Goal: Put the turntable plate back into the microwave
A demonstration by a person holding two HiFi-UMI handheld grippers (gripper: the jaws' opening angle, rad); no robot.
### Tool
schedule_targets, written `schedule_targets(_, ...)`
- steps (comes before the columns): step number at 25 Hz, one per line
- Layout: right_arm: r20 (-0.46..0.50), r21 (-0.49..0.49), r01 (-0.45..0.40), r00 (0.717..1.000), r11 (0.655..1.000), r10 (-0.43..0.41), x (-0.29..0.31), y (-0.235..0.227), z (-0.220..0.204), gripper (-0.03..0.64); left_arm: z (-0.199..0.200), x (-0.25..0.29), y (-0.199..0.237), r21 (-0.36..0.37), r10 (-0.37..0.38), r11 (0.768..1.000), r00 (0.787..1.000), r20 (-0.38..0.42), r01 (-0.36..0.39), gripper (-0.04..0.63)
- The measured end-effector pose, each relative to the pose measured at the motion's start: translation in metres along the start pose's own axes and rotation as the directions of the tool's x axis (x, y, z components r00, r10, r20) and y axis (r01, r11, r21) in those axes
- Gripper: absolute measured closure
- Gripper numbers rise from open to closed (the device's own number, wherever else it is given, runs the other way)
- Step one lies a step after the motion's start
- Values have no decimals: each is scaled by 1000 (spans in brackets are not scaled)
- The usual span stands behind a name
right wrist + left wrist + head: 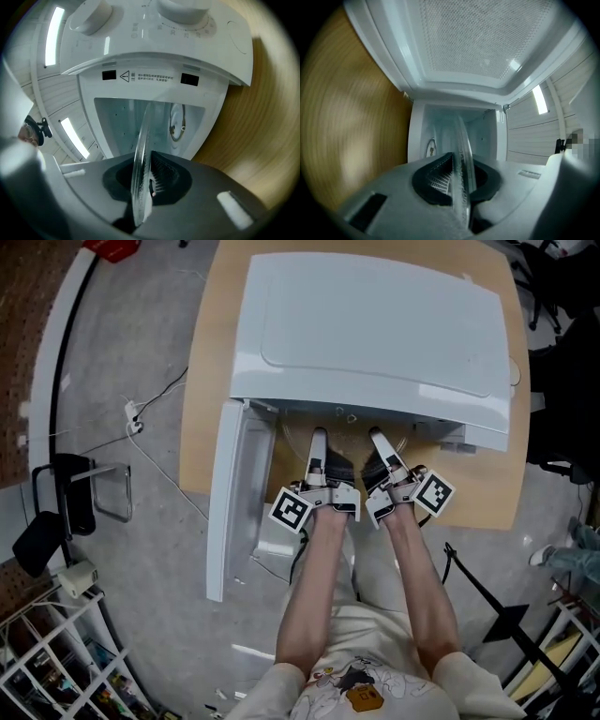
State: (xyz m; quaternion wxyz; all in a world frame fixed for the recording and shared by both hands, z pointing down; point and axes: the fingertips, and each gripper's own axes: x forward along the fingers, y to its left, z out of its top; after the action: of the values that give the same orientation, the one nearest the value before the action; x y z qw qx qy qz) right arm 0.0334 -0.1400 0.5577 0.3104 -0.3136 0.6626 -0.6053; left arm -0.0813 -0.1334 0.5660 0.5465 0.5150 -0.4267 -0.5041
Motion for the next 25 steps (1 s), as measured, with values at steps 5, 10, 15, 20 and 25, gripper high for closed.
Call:
schedule_targets(5, 0, -10, -13, 1000, 1000, 13, 17, -9, 6, 580, 8, 17, 8, 0, -17, 1000, 1000, 6, 17, 568)
schedule_targets(10, 19, -2, -6, 1000, 1000, 6, 29, -22, 15, 578, 10, 34, 16, 4, -4, 1000, 1000, -9, 5, 568)
schedule_targets(15, 41, 9, 4, 999, 1000, -4, 38, -30, 23, 575, 9, 51, 22, -2, 15, 1000, 999, -29, -15, 568)
schedule_targets(20, 68, -2, 27, 997, 1000, -27, 43, -40, 32, 571, 11, 60, 41, -4, 56, 998, 997, -46, -56, 568)
schedule_targets(25, 70, -33, 52, 996, 998, -50, 47, -38, 34, 563, 8, 72, 34, -50, 40, 998, 998, -52, -42, 563)
